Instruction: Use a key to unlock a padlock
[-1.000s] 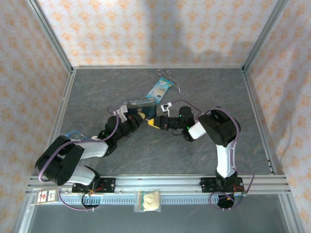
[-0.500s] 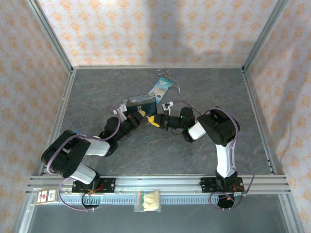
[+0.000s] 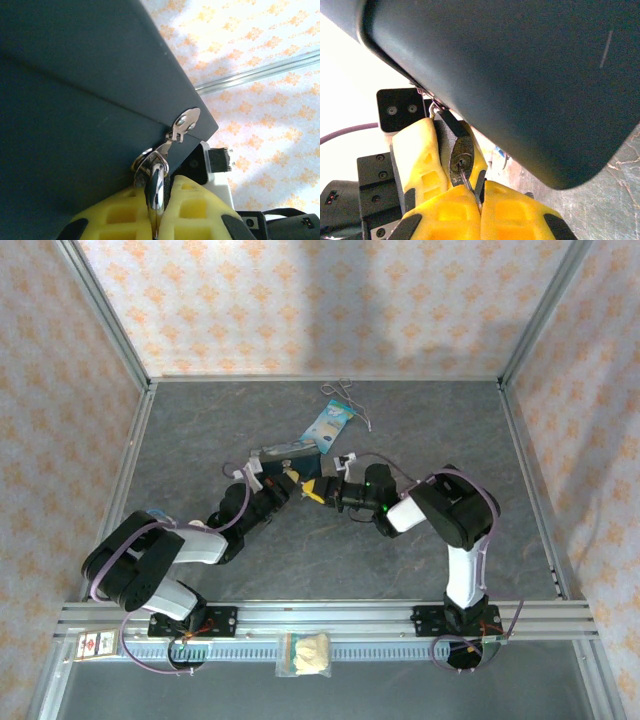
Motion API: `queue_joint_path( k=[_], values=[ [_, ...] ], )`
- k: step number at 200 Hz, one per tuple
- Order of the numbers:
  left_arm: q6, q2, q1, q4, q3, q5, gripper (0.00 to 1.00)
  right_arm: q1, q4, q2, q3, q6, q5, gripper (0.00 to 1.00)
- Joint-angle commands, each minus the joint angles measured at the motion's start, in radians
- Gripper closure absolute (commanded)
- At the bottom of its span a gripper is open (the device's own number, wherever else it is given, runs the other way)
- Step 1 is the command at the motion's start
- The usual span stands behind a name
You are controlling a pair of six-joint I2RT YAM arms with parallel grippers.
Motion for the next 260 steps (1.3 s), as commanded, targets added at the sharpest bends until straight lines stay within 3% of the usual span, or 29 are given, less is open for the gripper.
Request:
queue_joint_path(
  k=[1,56,109,148,200,260],
  values=[
    [0.035,-0.016,-0.077,0.045,0.034,0.189,1.0,0.01,-0.061,-0.023,0.093,-0.091,0.128,1.0],
    [0.03,-0.029,-0.06,0.103,0.017,0.224,1.0,-0.026,-0.057,-0.002,0.094,-0.163,0.032,1.0],
    [0.061,-0.048,-0.016,0.097,0.026,0.306,1.0,-0.066,-0.07,-0.012,0.1,-0.212,-0.064,0.81],
    [0.073,-0.067,-0.008,0.052,0.023,0.275,1.0,-0.084,-0.085,-0.04,0.073,-0.225,-0.057,0.86],
    [0.079,-0.103,0.012,-0.053,0.03,0.19,1.0,-0.091,-0.142,-0.096,0.031,-0.273,-0.042,0.64],
    [0.083,-0.096,0.012,-0.1,0.054,0.173,1.0,-0.092,-0.11,-0.106,0.019,-0.254,-0.051,0.61]
  ],
)
